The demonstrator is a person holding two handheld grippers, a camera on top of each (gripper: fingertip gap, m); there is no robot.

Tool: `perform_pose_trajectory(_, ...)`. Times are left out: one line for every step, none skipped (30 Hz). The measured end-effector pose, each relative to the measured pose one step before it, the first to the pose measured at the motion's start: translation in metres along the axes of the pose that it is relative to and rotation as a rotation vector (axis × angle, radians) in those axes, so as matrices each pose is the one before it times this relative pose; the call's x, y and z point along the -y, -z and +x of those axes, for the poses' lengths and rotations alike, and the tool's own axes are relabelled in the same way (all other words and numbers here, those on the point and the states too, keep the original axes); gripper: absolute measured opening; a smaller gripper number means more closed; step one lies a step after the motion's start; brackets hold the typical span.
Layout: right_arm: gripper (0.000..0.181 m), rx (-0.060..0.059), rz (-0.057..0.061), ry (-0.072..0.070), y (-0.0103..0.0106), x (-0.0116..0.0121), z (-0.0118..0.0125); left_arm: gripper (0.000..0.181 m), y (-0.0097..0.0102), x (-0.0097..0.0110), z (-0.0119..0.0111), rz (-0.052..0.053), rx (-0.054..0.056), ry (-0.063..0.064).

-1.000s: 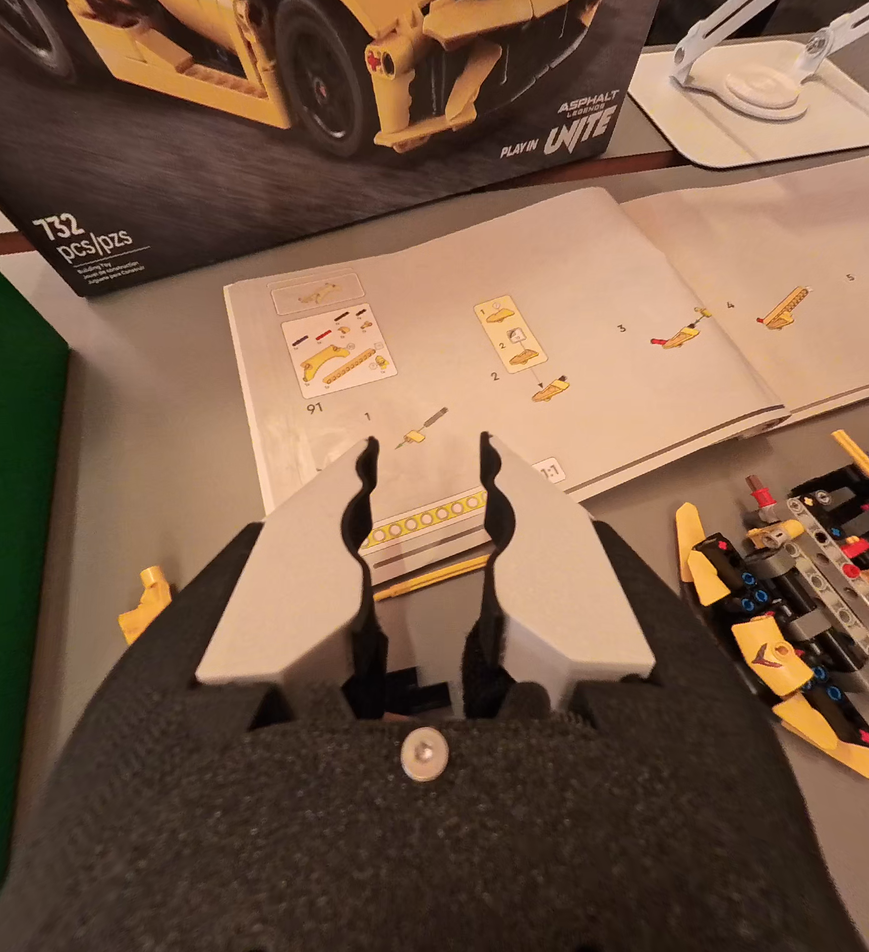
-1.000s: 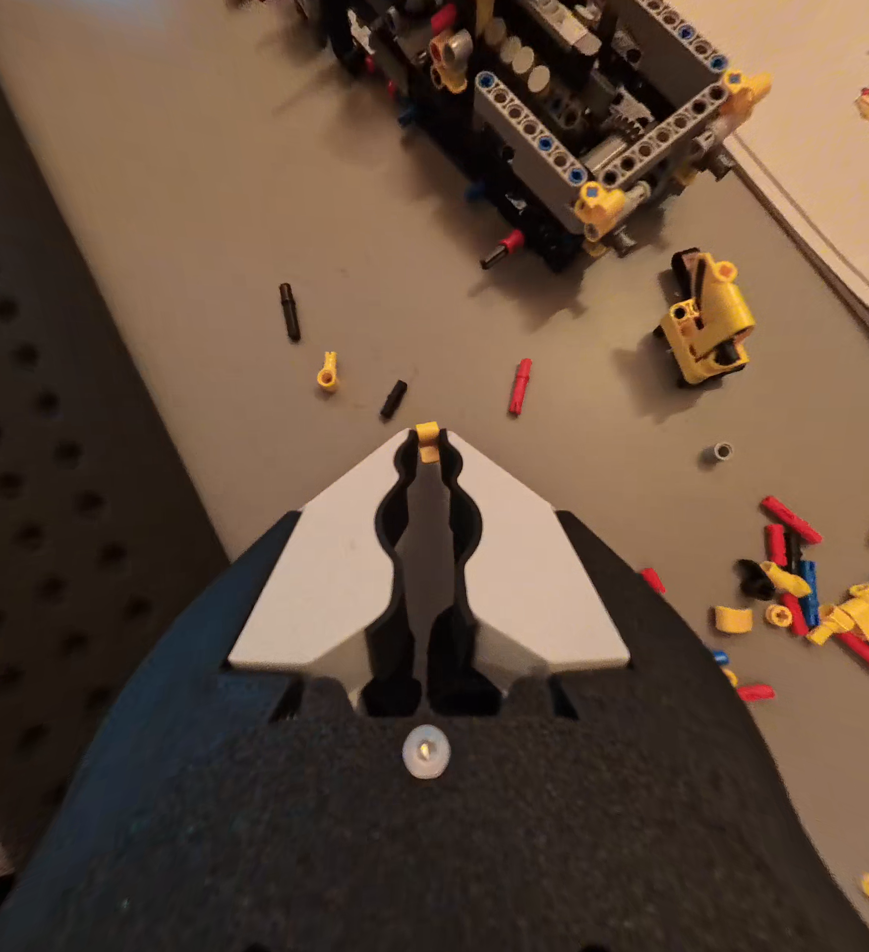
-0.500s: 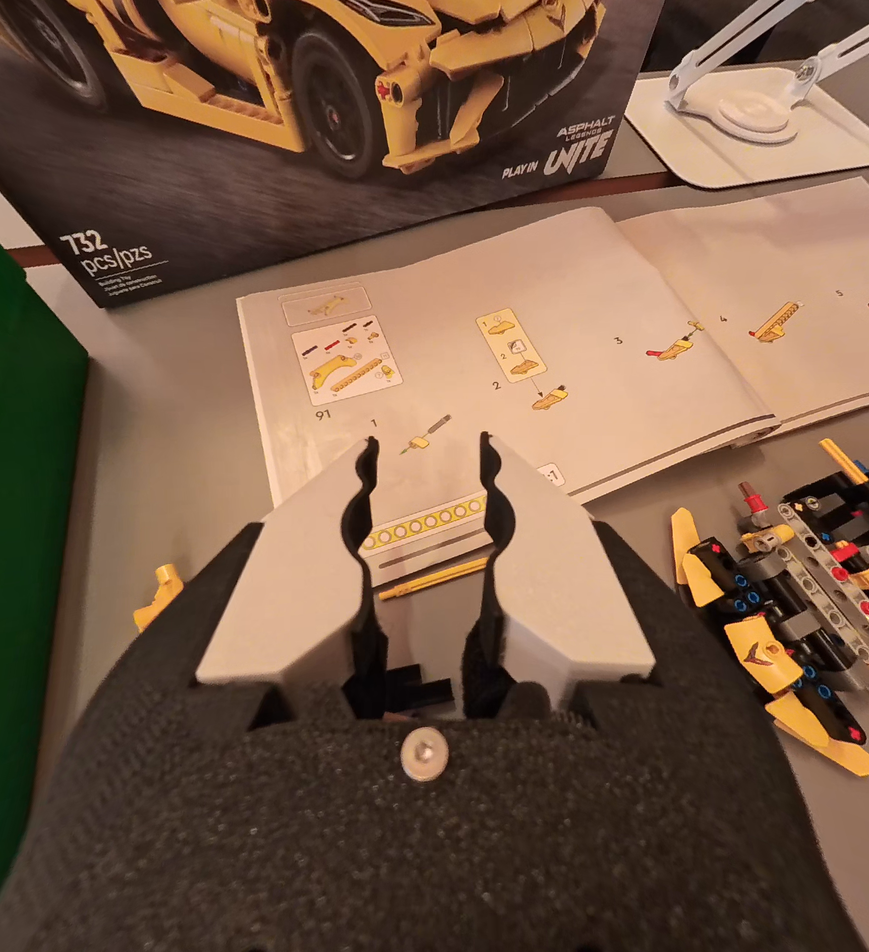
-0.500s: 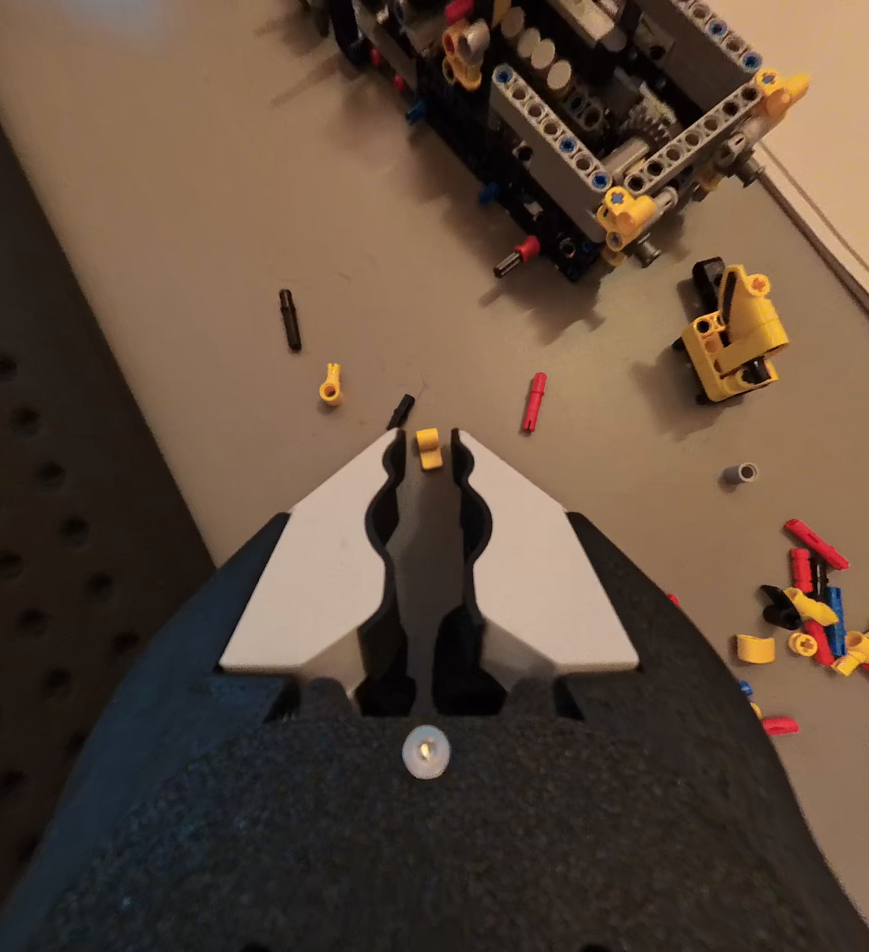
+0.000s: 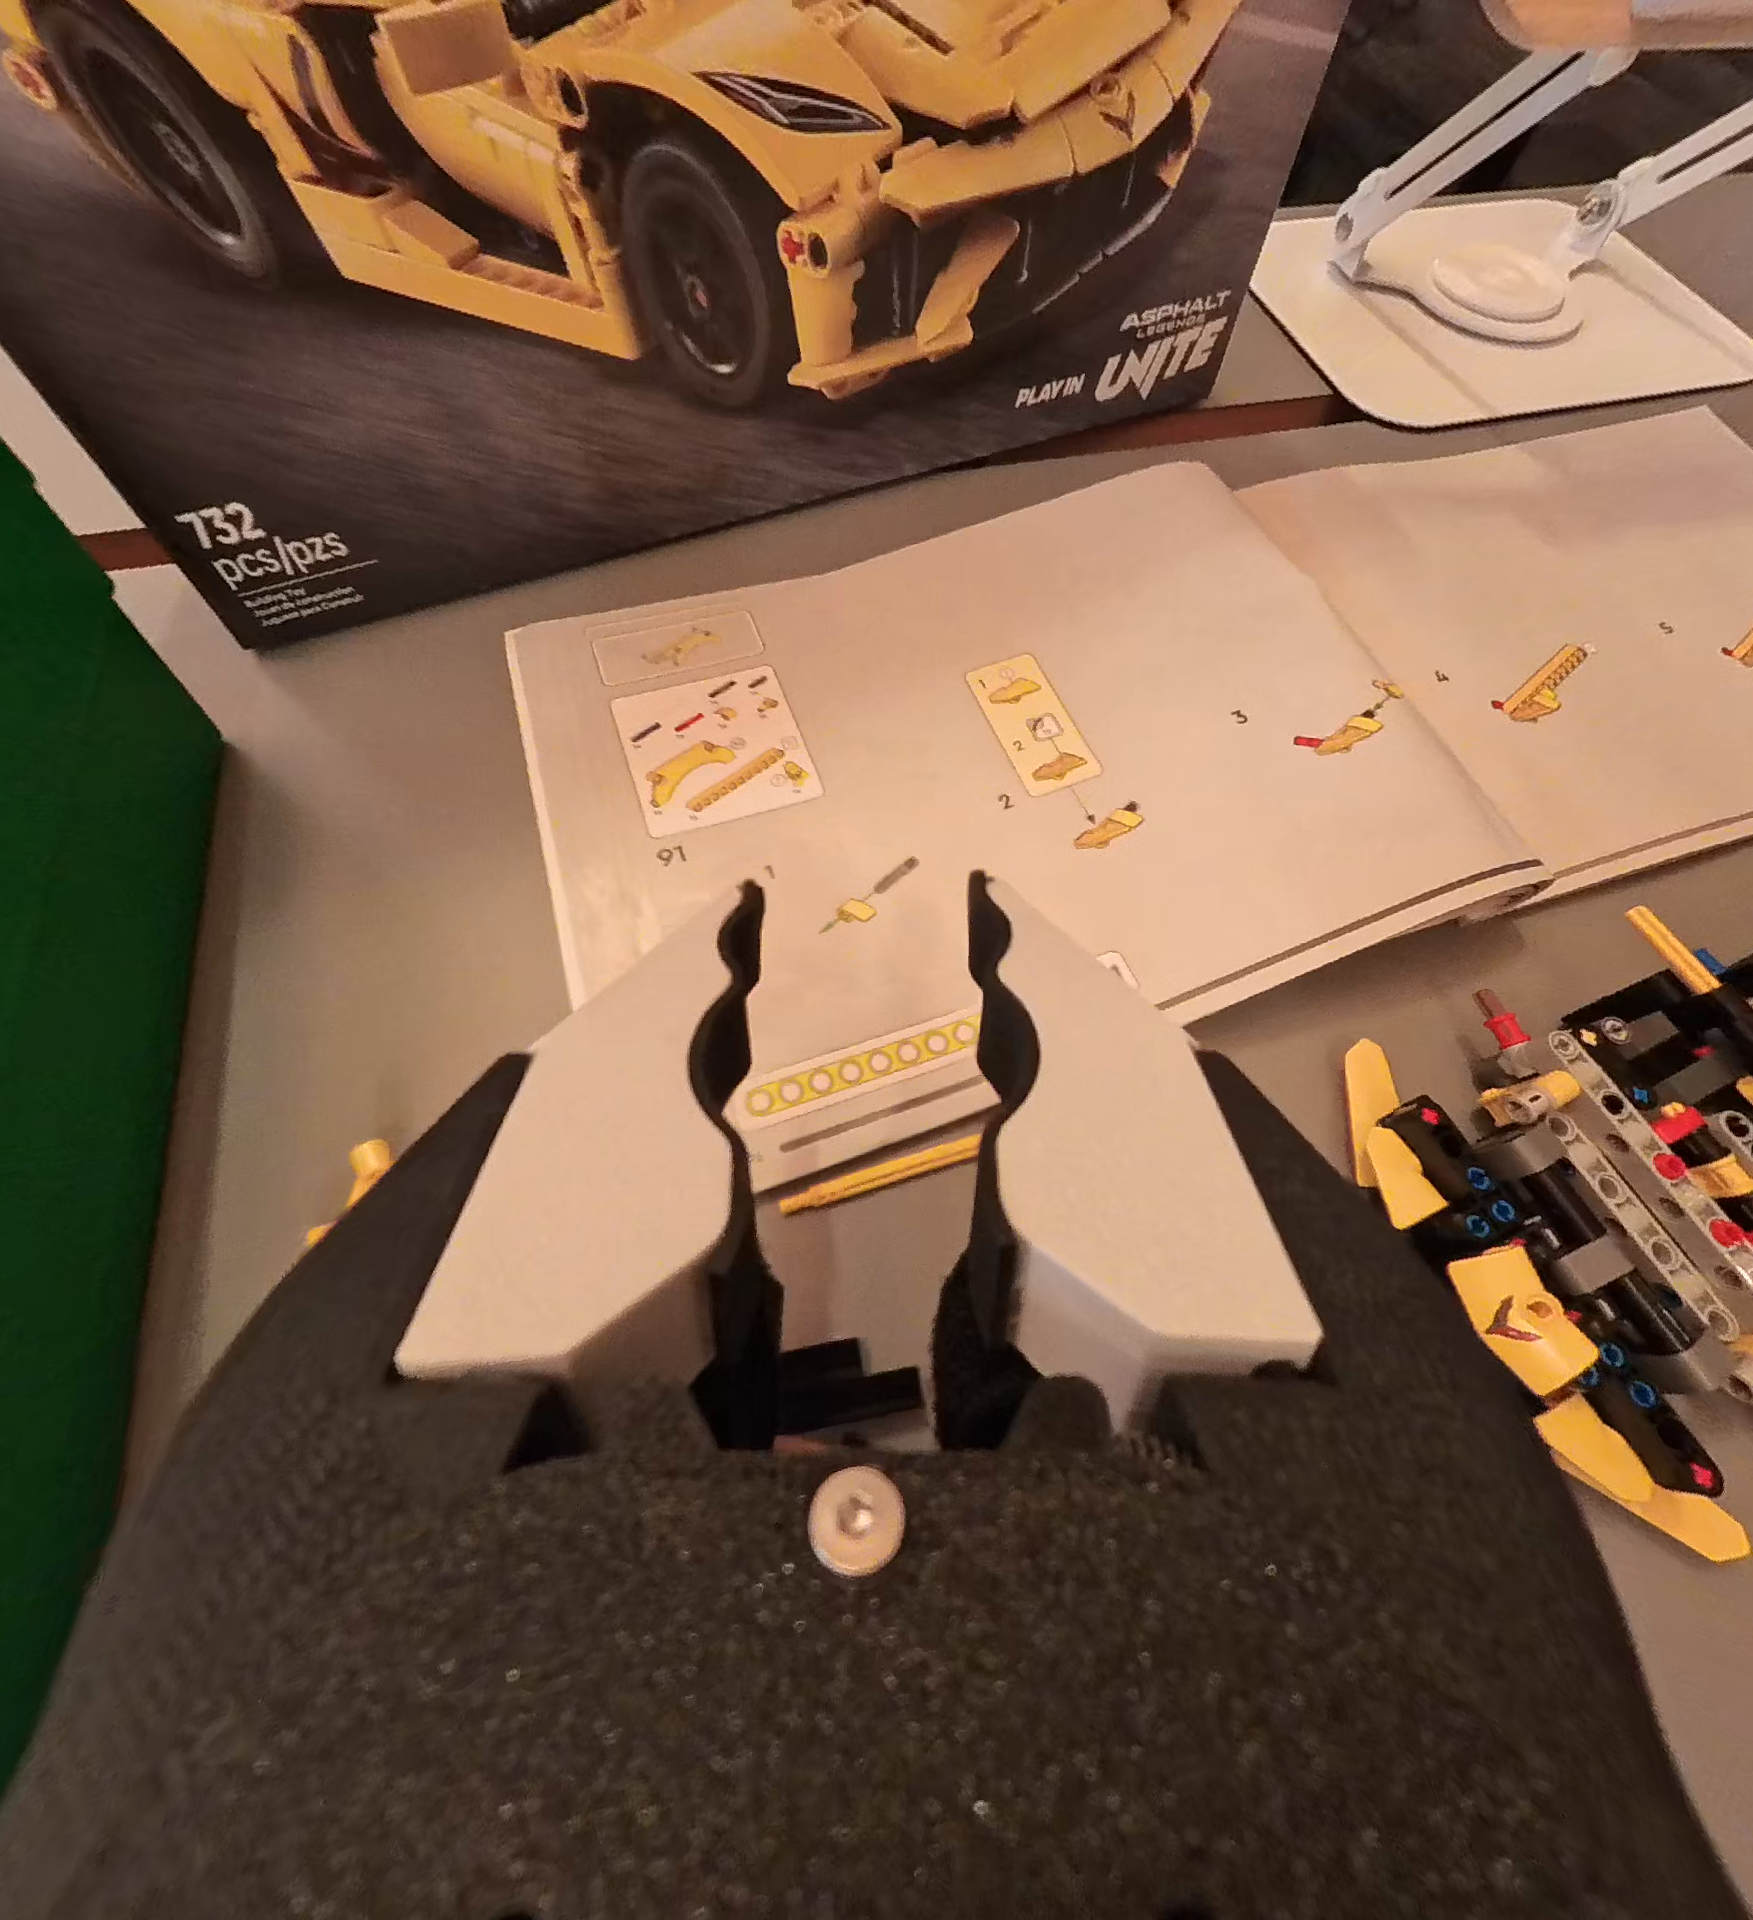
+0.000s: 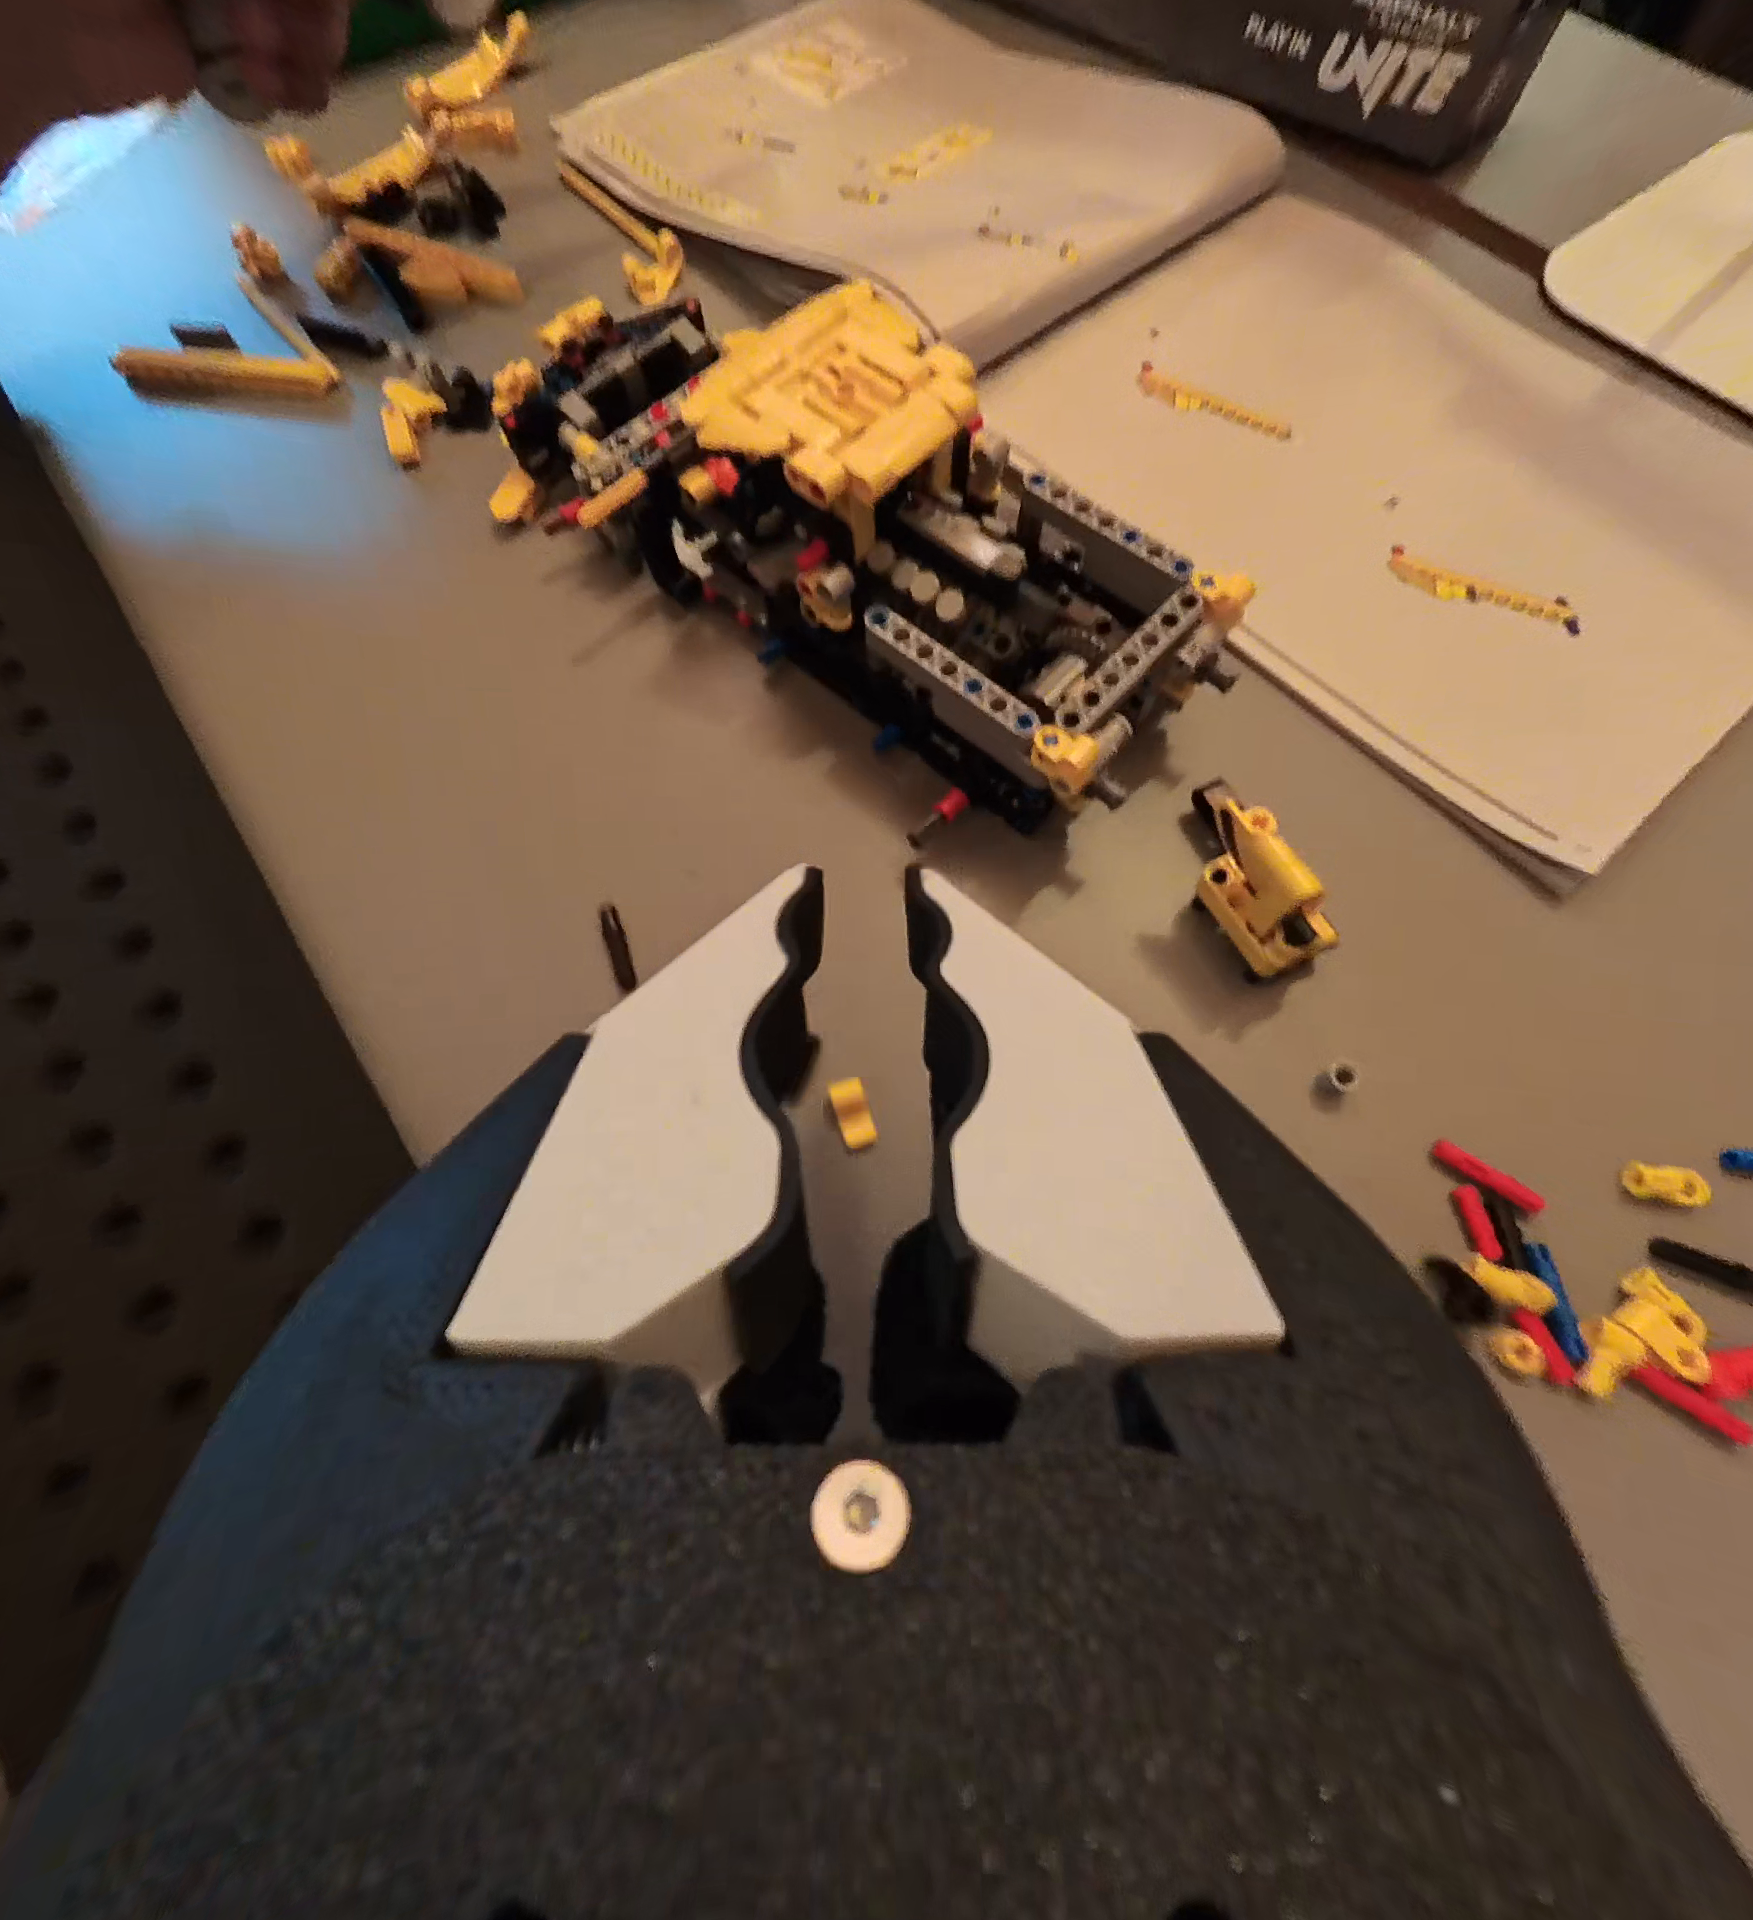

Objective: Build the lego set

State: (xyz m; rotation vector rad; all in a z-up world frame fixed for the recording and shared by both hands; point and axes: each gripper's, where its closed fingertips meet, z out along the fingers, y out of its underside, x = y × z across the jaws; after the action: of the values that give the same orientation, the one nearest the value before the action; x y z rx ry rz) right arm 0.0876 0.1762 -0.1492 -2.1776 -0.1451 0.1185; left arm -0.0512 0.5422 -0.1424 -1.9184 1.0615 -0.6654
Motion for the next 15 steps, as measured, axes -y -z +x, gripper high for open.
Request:
perform_pose_trajectory(0.015, 0.0121, 0.0315, -0.0132, -0.00538, 0.00482, -0.00486, 0.040, 0.00198, 0.00205, -0.00285, 0.0070, 0.0082, -0.0014)
perform_pose_trajectory(0.015, 0.0161, 0.0277, -0.0130, -0.00570, 0.00387, -0.00601, 0.040, 0.00274, 0.00282, -0.00364, 0.0109, 0.0118, -0.0025)
perform_pose_trajectory(0.015, 0.0079, 0.0209, -0.0055, -0.00577, 0.00261, -0.00501, 0.040, 0.00391, 0.00241, -0.00323, 0.0123, 0.0066, -0.0022)
perform_pose_trajectory(0.016, 0.0009, 0.0148, 0.0038, -0.00515, 0.00168, -0.00410, 0.040, 0.00516, 0.00050, -0.00214, 0.0035, -0.0022, -0.0036)
perform_pose_trajectory(0.015, -0.0002, 0.0130, 0.0076, -0.00430, 0.00164, -0.00381, 0.040, 0.00676, -0.00119, -0.00131, -0.0056, -0.0091, -0.0052)
perform_pose_trajectory(0.015, -0.0001, 0.0109, 0.0068, -0.00345, 0.00144, -0.00351, 0.040, 0.00799, -0.00143, 0.00000, -0.0063, -0.0182, -0.0085)
perform_pose_trajectory(0.015, -0.0026, 0.0063, 0.0056, -0.00263, 0.00035, -0.00242, 0.040, 0.00857, -0.00197, 0.00190, -0.0064, -0.0292, -0.0162)
perform_pose_trajectory(0.015, -0.0062, 0.0032, 0.0048, -0.00182, -0.00043, -0.00097, 0.040, 0.00833, -0.00372, 0.00342, -0.0150, -0.0328, -0.0244)
perform_pose_trajectory(0.015, -0.0069, 0.0046, 0.0019, -0.00063, -0.00071, 0.00018, 0.040, 0.00753, -0.00498, 0.00257, -0.0232, -0.0188, -0.0257)
perform_pose_trajectory(0.015, -0.0123, 0.0060, -0.0018, 0.00072, -0.00072, 0.00226, 0.040, 0.00658, -0.00447, 0.00129, -0.0176, 0.0001, -0.0213)
perform_pose_trajectory(0.016, -0.0182, 0.0046, -0.0045, 0.00234, -0.00094, 0.00450, 0.040, 0.00554, -0.00352, 0.00155, -0.0102, 0.0073, -0.0172)
perform_pose_trajectory(0.016, -0.0202, 0.0036, -0.0079, 0.00381, -0.00139, 0.00612, 0.040, 0.00433, -0.00342, 0.00301, -0.0090, 0.0038, -0.0136)
perform_pose_trajectory(0.018, -0.0298, -0.0099, -0.0116, 0.00498, -0.00363, 0.00913, 0.040, 0.00307, -0.00339, 0.00426, -0.0079, -0.0001, -0.0078)
perform_pose_trajectory(0.018, -0.0405, -0.0278, -0.0103, 0.00616, -0.00651, 0.01224, 0.040, 0.00207, -0.00340, 0.00509, -0.0075, -0.0040, -0.0009)
perform_pose_trajectory(0.018, -0.0506, -0.0245, -0.0073, 0.00762, -0.00638, 0.01426, 0.040, 0.00108, -0.00348, 0.00621, -0.0093, -0.0101, 0.0030)
